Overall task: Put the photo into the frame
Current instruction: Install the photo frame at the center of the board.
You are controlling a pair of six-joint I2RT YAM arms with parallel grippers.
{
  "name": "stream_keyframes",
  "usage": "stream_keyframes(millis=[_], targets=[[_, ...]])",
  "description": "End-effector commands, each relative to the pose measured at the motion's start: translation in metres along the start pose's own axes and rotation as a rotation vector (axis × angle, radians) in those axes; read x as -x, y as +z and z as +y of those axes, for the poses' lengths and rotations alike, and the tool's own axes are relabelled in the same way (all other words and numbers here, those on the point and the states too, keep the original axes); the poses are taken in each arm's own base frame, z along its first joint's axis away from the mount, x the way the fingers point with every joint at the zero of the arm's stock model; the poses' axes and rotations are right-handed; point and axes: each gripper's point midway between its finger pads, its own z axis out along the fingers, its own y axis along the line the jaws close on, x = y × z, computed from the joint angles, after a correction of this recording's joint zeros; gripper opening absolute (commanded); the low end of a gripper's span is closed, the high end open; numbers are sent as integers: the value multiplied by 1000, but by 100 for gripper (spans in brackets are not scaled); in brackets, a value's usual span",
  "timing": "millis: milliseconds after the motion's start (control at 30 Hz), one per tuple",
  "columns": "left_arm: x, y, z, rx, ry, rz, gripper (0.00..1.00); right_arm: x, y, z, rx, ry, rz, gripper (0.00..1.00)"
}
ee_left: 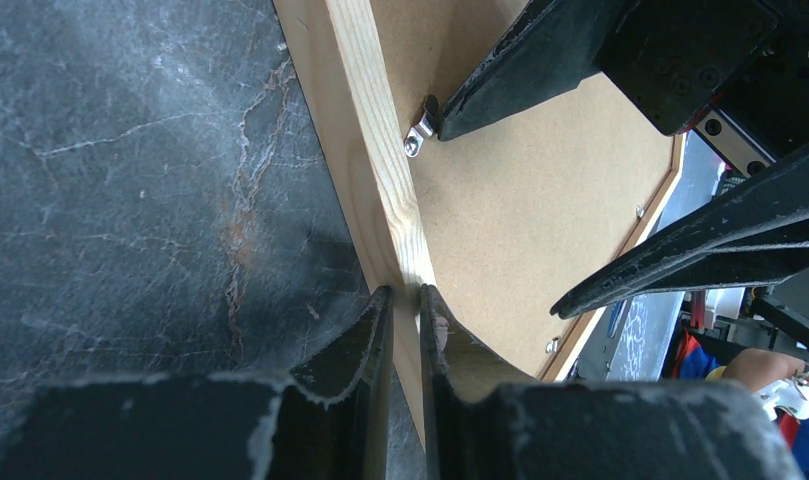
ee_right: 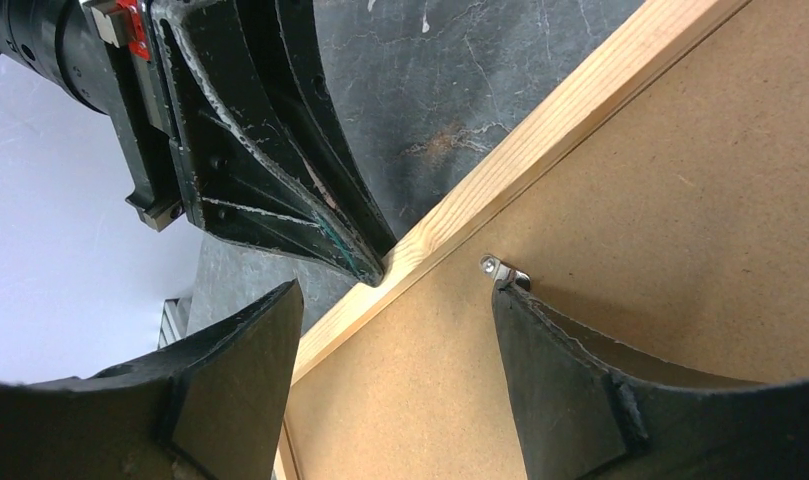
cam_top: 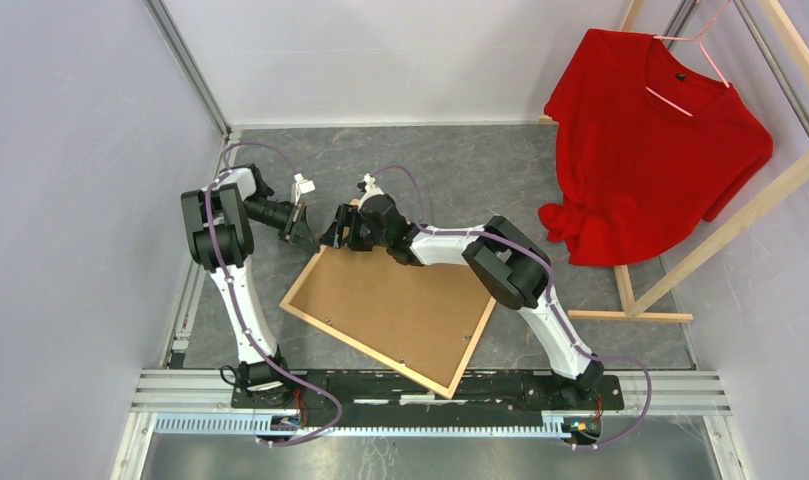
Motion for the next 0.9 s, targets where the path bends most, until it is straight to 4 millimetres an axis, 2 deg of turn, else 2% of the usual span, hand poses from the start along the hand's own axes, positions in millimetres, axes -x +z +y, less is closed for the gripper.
stream_keyframes(millis=[0, 433, 867], targets=[[-8, 11, 2, 10, 17, 41, 20, -8, 9, -21, -82, -25, 8, 76], [-13, 17, 0, -4, 17, 57, 20, -3, 18, -26, -105, -56, -5, 76], [-12, 18, 0, -5, 24, 64, 20, -14, 20, -19, -50, -23, 29, 75]])
